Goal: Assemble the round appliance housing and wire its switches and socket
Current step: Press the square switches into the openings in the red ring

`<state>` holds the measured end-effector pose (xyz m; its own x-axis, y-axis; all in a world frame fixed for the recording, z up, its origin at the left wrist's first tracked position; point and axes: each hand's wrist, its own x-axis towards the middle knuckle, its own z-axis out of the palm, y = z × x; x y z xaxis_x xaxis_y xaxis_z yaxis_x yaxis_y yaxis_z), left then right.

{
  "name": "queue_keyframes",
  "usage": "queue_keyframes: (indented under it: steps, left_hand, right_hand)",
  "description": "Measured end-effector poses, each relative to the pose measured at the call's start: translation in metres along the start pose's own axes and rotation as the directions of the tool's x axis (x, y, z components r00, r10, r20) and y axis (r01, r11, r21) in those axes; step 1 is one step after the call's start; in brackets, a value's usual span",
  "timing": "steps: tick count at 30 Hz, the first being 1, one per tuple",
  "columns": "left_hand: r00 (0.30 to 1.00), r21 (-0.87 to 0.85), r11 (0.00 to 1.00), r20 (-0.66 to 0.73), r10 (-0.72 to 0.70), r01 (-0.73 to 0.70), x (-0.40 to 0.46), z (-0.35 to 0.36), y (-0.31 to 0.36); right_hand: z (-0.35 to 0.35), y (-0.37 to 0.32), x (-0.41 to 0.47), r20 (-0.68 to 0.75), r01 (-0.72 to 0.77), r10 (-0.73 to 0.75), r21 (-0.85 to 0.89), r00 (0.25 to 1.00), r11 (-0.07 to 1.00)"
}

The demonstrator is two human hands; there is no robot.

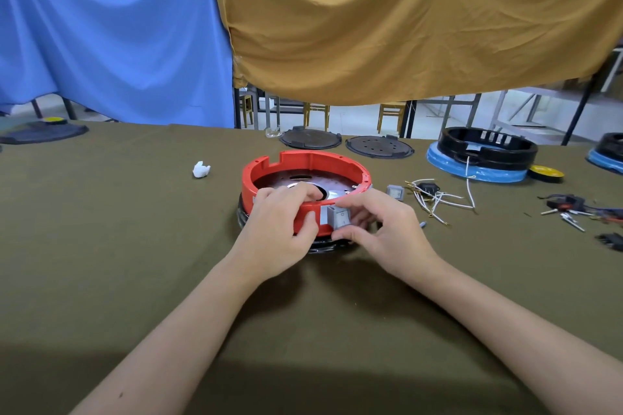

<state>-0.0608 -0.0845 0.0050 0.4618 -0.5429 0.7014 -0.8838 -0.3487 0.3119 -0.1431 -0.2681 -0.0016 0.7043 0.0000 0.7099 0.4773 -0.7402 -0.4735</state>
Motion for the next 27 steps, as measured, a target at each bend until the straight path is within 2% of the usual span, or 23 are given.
queue_keyframes:
  steps: [16,21,27]
  left_hand:
    - [0.998,0.011,0.998,0.000,0.060,-0.060,-0.0015,0.0035,0.0011]
    - [0.998,0.012,0.998,-0.003,0.068,-0.068,-0.0013,0.0057,0.0025]
    - [0.999,-0.004,0.999,-0.004,0.044,-0.044,0.0003,0.0066,0.0023]
  right_hand:
    - [0.0022,-0.0046,-0.0009,0.014,0.070,-0.069,-0.086,0.998,0.994]
    - [0.0015,-0.0047,0.0015,0.012,0.074,-0.073,-0.164,0.997,0.984]
    - [-0.0001,-0.0046,0.0033,0.015,0.047,-0.045,-0.131,0.999,0.990]
